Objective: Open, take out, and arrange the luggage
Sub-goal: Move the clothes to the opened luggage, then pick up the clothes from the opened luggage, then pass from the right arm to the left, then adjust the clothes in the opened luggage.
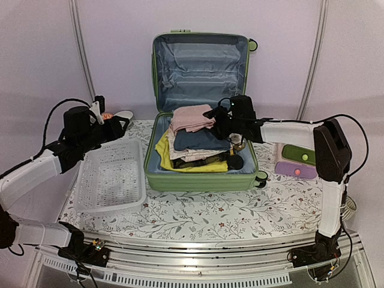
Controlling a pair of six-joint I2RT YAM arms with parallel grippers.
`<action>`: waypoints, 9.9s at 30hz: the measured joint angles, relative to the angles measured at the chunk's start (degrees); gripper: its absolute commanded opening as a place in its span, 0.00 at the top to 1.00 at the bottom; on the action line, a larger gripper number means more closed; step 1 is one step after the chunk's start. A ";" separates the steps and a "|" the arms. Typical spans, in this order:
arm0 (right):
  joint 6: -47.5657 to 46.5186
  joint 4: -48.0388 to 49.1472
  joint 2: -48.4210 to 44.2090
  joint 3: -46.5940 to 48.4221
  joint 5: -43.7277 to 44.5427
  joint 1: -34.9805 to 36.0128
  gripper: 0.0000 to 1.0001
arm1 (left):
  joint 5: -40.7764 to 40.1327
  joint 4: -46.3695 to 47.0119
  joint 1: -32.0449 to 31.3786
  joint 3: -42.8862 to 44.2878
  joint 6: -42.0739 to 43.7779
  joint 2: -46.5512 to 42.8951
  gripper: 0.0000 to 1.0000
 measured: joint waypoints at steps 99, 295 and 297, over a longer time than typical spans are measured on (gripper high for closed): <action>-65.11 -25.40 -16.44 -7.15 -13.64 -3.85 0.72 | 11.15 3.54 -20.44 6.27 12.44 12.94 0.49; -73.33 -4.33 -31.93 -38.36 2.56 19.50 0.24 | -10.21 -26.47 -27.65 25.75 34.49 12.04 1.00; -72.91 -4.15 -31.28 -37.79 4.17 19.80 0.35 | -10.21 -26.47 -27.61 25.75 34.49 12.04 1.00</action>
